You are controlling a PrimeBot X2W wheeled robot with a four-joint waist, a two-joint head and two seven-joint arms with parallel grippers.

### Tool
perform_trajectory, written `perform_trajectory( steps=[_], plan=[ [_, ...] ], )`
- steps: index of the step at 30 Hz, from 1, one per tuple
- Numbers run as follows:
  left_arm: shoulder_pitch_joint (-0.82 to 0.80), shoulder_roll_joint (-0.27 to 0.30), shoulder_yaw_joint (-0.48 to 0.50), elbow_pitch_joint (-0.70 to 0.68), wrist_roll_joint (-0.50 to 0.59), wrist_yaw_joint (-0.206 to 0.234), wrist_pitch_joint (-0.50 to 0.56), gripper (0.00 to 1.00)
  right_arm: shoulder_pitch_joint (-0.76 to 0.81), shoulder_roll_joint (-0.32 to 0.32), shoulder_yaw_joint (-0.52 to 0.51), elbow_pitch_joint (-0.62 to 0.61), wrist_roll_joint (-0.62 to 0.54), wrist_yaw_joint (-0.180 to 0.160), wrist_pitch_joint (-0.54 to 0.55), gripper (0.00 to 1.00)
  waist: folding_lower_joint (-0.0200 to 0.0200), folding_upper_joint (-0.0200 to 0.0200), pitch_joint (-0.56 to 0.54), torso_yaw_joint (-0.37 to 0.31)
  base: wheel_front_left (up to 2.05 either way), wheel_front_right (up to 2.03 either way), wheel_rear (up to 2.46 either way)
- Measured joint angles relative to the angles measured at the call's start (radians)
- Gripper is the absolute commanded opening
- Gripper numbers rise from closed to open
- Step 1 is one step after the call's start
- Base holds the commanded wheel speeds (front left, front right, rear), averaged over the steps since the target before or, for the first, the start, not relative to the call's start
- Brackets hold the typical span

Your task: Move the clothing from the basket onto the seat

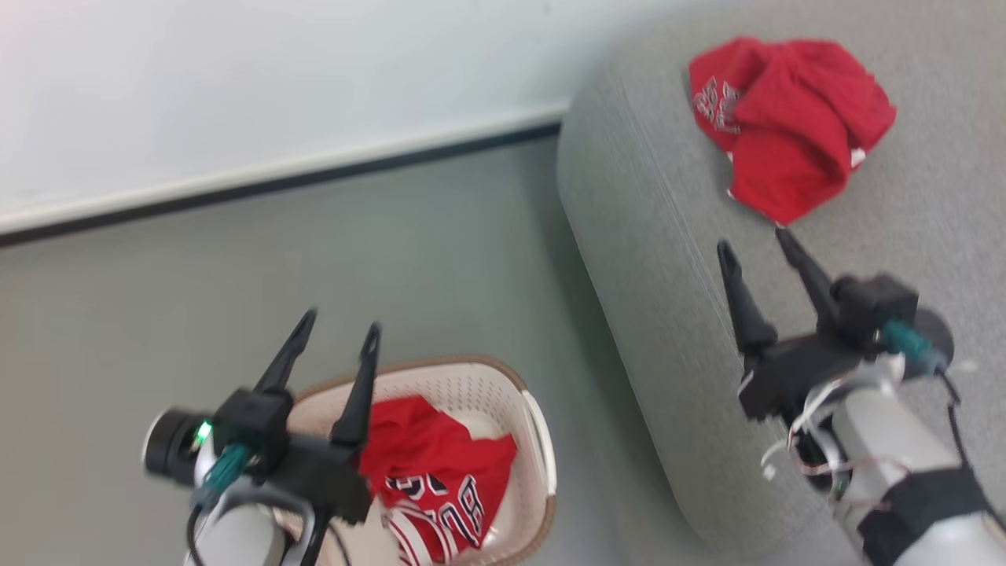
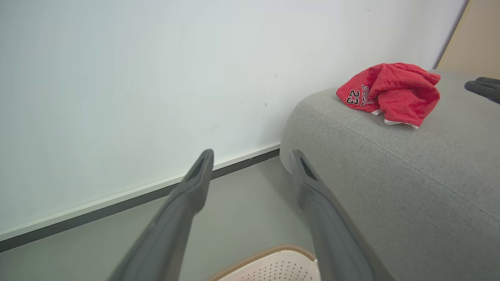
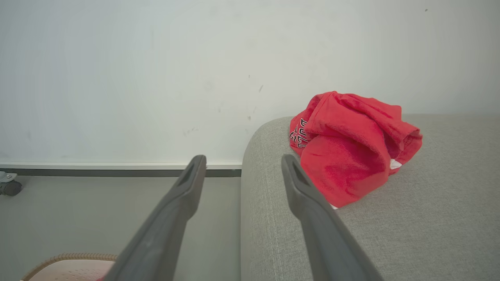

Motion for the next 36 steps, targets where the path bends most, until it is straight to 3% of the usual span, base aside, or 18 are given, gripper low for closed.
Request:
perform_trajectory(
  steps=[8,17,36],
  plan=[
    [0.154,0.010,0.064,0.018,-0.047,0.023,-0.009,1.00,0.165,0.018,-0.008,-0.100,-0.019,-0.057,0.000,1.00,0.0000,0.0000,-0.113,0.046,0.00,0.00,0.00],
    [0.304,0.008,0.116,-0.025,-0.056,0.040,-0.009,1.00,0.362,0.019,-0.029,-0.243,-0.043,-0.100,0.000,1.00,0.0000,0.0000,-0.228,0.086,0.00,0.00,0.00],
    [0.426,-0.012,0.205,-0.136,-0.047,0.049,-0.009,1.00,0.512,0.018,-0.088,-0.406,-0.082,-0.118,0.000,1.00,0.0003,0.0002,-0.268,0.123,0.00,0.00,0.00]
  ],
)
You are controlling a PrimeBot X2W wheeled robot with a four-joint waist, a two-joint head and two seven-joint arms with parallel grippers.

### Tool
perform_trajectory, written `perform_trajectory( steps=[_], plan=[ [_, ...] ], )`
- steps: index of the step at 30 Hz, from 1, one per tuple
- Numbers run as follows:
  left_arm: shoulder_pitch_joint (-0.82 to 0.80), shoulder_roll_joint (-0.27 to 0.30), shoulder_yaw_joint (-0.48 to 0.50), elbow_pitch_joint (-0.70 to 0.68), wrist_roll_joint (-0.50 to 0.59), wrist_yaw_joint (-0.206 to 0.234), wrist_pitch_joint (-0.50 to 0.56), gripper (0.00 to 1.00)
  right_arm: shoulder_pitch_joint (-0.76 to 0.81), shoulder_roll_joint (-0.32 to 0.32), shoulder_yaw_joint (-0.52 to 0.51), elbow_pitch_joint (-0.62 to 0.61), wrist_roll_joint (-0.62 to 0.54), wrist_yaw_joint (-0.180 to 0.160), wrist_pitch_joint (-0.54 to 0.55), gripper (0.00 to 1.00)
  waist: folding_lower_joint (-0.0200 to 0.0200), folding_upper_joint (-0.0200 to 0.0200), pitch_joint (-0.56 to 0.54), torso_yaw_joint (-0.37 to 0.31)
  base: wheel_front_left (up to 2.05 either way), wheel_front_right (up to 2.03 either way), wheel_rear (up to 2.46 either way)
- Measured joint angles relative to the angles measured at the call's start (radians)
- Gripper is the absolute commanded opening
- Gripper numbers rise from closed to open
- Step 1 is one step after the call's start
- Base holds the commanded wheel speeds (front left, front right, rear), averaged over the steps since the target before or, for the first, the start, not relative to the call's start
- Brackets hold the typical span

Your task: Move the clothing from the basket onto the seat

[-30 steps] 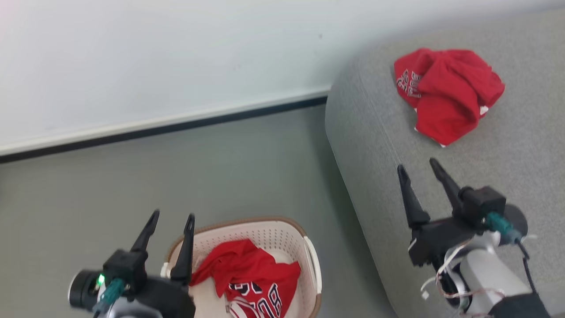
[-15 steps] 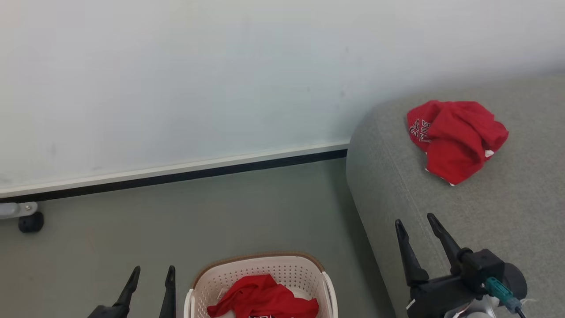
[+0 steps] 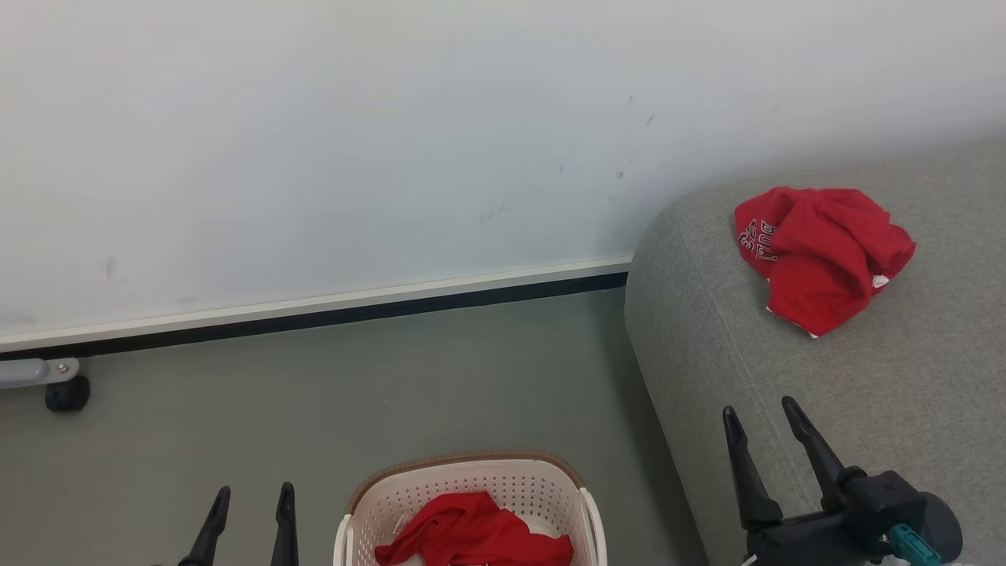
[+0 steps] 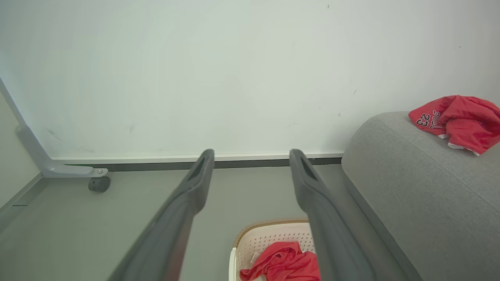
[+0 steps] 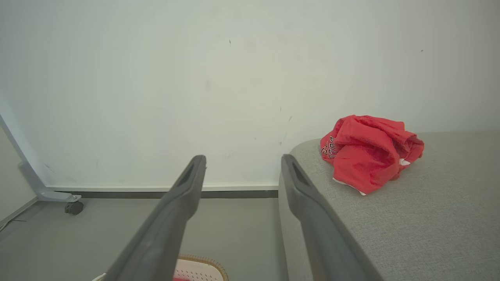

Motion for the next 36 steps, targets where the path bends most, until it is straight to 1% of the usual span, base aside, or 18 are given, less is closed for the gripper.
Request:
perform_trajectory(
  steps=[6,18,25,31,36],
  plan=[
    [0.000,-0.004,0.013,-0.013,0.010,0.000,0.000,1.00,0.001,0.001,-0.015,-0.019,-0.016,-0.007,0.000,1.00,0.0000,0.0000,0.003,0.000,0.00,0.00,0.00],
    [0.003,-0.015,0.028,-0.032,0.025,0.000,0.000,1.00,0.015,0.006,-0.038,-0.038,-0.033,-0.007,0.000,1.00,0.0000,0.0001,0.011,0.002,0.00,0.00,0.00],
    [-0.003,-0.020,0.020,-0.041,0.037,0.000,0.000,1.00,0.018,0.006,-0.061,-0.058,-0.033,-0.007,0.000,1.00,0.0001,0.0000,0.042,0.000,0.00,0.00,0.00],
    [-0.089,-0.030,-0.024,-0.029,0.068,-0.003,0.000,1.00,-0.016,0.007,-0.094,-0.069,-0.040,-0.007,0.000,1.00,0.0001,0.0000,0.098,-0.005,0.00,0.00,0.00],
    [-0.166,-0.044,-0.063,0.012,0.084,-0.021,0.016,1.00,-0.067,0.006,-0.121,-0.085,-0.045,-0.008,0.000,1.00,0.0003,0.0001,0.158,-0.014,0.00,0.00,0.00]
  ],
)
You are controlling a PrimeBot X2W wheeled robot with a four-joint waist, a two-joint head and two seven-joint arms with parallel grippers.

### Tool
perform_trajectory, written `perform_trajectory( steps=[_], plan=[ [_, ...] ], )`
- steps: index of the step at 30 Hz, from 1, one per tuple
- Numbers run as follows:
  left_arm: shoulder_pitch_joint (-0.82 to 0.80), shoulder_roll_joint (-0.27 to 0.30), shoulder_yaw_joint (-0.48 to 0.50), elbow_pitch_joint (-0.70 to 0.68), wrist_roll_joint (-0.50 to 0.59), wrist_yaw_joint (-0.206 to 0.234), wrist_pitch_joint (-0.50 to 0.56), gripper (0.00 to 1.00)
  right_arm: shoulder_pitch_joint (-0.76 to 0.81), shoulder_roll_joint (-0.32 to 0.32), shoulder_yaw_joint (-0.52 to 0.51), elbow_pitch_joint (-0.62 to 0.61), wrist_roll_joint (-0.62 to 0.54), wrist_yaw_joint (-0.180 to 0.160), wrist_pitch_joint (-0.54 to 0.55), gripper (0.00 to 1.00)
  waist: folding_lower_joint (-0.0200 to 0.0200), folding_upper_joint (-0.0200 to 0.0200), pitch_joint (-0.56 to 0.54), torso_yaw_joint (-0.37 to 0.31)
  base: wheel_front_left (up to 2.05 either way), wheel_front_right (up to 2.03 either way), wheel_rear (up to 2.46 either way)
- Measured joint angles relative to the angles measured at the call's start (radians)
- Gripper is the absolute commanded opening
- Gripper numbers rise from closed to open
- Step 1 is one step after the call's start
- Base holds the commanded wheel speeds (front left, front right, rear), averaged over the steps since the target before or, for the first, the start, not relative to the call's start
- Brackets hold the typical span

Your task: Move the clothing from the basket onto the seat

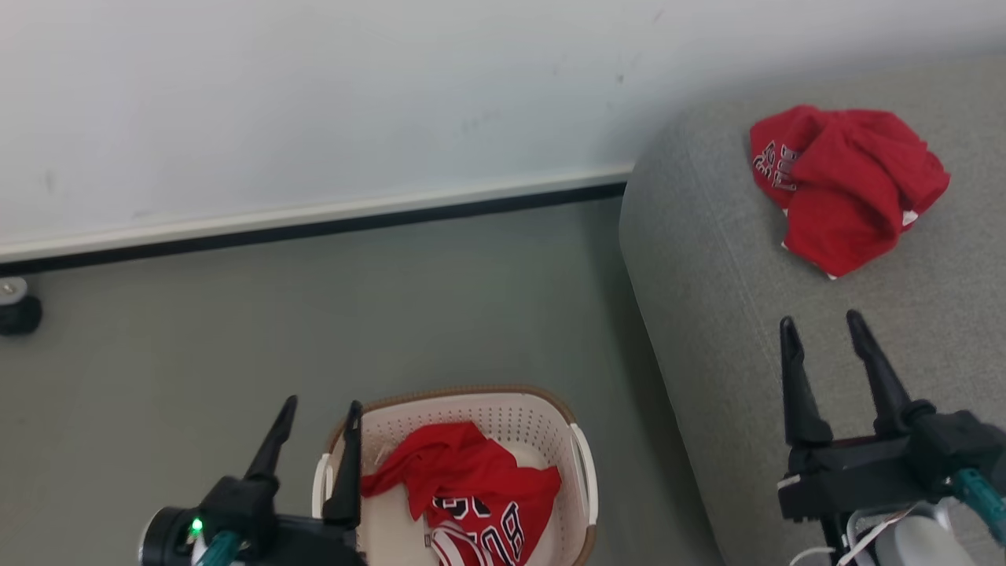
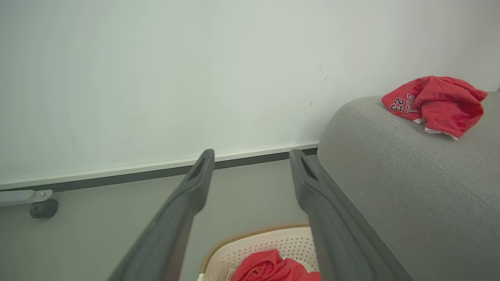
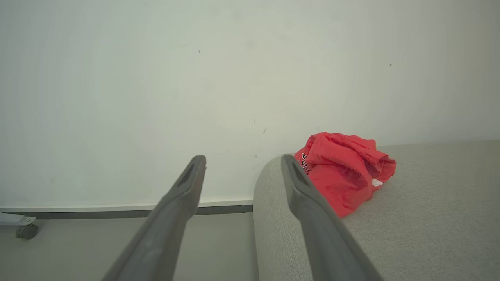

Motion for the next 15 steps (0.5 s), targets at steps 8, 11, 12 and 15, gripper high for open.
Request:
perform_trajectory(
  steps=[8,11,12,15],
  plan=[
    [-0.112,-0.026,-0.081,0.124,0.046,-0.035,0.055,1.00,-0.099,-0.017,-0.038,-0.030,-0.012,0.000,0.000,1.00,0.0001,0.0001,0.104,-0.024,0.00,0.00,0.00],
    [-0.154,-0.032,-0.113,0.178,0.063,-0.044,0.078,1.00,-0.148,-0.026,-0.053,-0.049,-0.013,0.000,0.000,1.00,0.0001,0.0001,0.144,-0.037,0.00,0.00,0.00],
    [-0.170,-0.034,-0.123,0.194,0.070,-0.053,0.087,1.00,-0.161,-0.030,-0.056,-0.051,-0.017,0.000,0.000,1.00,0.0001,0.0001,0.158,-0.041,0.00,0.00,0.00],
    [-0.236,-0.041,-0.181,0.267,0.125,-0.074,0.121,1.00,-0.203,-0.040,-0.063,-0.064,-0.031,0.000,0.000,1.00,0.0001,0.0001,0.212,-0.059,0.00,0.00,0.00]
  ],
)
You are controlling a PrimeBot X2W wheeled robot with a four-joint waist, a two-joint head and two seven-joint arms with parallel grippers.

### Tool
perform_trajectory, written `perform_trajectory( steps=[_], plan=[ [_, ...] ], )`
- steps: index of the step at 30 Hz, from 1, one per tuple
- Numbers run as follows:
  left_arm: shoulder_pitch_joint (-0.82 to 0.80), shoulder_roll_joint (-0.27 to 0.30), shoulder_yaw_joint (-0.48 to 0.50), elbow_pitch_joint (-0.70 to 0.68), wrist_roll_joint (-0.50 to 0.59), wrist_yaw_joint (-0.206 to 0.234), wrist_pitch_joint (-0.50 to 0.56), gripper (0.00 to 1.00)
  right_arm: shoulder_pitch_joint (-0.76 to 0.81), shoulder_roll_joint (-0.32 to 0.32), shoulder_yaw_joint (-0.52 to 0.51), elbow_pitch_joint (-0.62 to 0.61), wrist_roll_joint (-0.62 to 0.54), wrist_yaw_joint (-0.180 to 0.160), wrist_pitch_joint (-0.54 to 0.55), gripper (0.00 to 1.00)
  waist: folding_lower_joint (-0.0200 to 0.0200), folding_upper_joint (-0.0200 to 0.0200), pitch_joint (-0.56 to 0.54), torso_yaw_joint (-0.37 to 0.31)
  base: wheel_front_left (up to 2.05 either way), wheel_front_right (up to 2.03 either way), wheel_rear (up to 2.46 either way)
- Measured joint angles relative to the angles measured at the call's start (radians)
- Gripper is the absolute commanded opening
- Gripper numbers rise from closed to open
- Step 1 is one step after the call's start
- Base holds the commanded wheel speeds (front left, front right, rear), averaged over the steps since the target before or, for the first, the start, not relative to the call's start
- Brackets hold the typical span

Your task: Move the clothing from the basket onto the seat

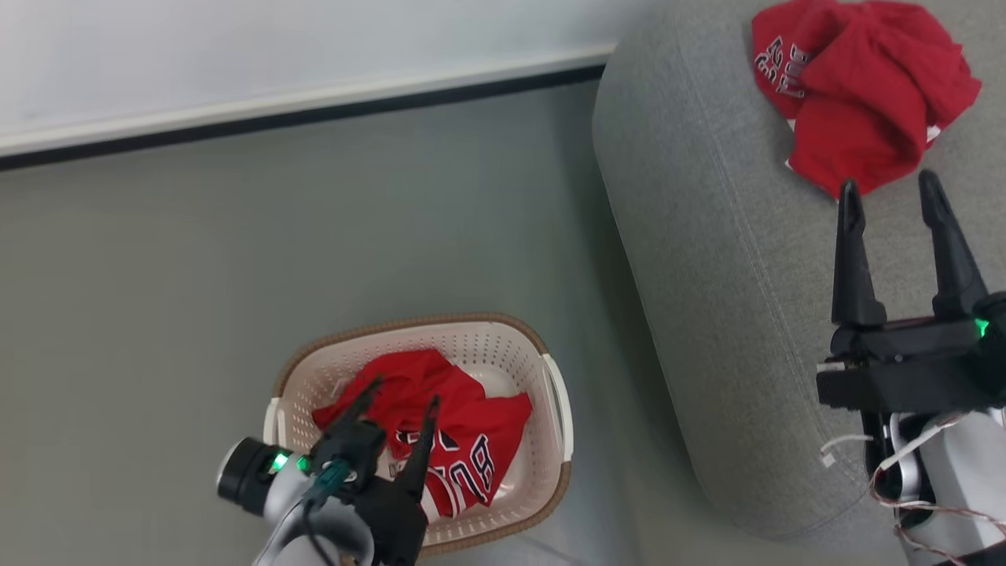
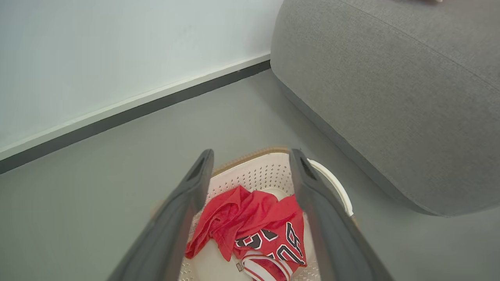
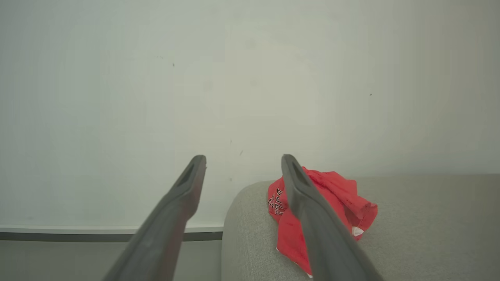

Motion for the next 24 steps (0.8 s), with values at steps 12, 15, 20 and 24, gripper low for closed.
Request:
perform_trajectory(
  steps=[12,15,20,24],
  plan=[
    [-0.164,-0.048,-0.074,0.186,0.060,-0.031,0.056,1.00,-0.117,-0.005,-0.009,-0.082,-0.020,0.000,0.001,1.00,-0.0001,0.0001,0.169,-0.041,0.00,0.00,0.00],
    [-0.197,-0.048,-0.074,0.226,0.065,-0.031,0.062,1.00,-0.146,-0.009,-0.004,-0.113,-0.027,0.000,0.002,1.00,-0.0002,0.0001,0.211,-0.049,0.00,0.00,0.00],
    [-0.253,-0.045,-0.070,0.281,0.074,-0.032,0.077,1.00,-0.197,-0.009,-0.003,-0.162,-0.035,0.000,0.009,1.00,-0.0002,0.0000,0.282,-0.058,0.00,0.00,0.00],
    [-0.305,-0.038,-0.069,0.309,0.094,-0.040,0.077,1.00,-0.238,-0.009,-0.010,-0.191,-0.036,0.000,0.010,1.00,-0.0001,0.0001,0.339,-0.064,0.00,0.00,0.00]
  ],
)
